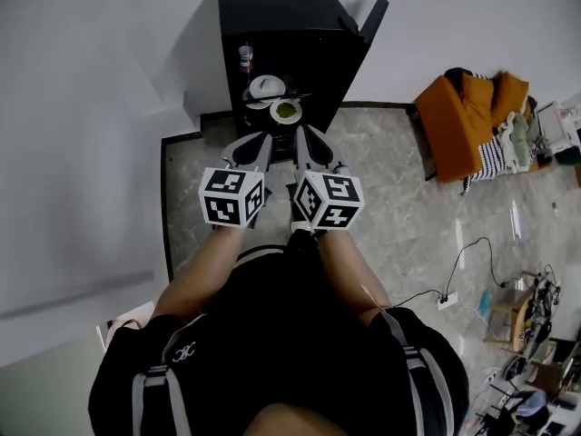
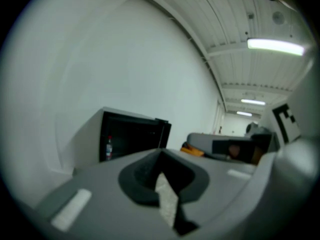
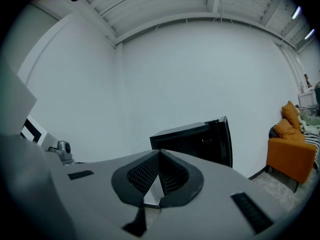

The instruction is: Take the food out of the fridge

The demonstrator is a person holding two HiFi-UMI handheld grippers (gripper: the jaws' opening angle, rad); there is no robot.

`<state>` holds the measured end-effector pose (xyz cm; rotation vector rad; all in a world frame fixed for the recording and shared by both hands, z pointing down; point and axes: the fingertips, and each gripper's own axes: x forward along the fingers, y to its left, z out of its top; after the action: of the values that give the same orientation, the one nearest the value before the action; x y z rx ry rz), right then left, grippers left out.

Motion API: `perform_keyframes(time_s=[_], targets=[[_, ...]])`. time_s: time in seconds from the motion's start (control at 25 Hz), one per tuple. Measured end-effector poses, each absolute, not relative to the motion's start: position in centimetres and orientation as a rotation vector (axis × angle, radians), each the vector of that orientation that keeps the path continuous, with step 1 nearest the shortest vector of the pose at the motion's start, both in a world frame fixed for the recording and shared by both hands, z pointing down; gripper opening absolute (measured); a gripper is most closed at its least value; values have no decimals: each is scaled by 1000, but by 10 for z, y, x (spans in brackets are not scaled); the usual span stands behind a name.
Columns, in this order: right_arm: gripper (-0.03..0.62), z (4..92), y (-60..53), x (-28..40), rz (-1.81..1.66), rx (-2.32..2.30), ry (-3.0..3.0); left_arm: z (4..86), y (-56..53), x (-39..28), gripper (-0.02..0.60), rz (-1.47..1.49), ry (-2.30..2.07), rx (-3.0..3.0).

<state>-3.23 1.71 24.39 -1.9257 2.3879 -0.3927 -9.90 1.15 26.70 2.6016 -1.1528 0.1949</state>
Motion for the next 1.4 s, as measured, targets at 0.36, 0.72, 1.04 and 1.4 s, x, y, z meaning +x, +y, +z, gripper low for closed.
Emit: perform_keyframes(time_s=[0.36, 0.72, 1.04, 1.4], targets=[[-2, 271, -82, 28, -487, -1842, 2501, 303, -80, -40, 2, 228, -1204, 2461], [-2, 326, -145, 56, -452, -1771, 2736, 351, -140, -11, 2, 237, -1340, 2331], [0, 365, -175, 55, -530, -1695, 2832, 383, -159, -15, 2, 226, -1409, 2226], [0, 399, -182, 56, -562, -1766, 2839, 424, -168, -17, 2, 225, -1312, 2135]])
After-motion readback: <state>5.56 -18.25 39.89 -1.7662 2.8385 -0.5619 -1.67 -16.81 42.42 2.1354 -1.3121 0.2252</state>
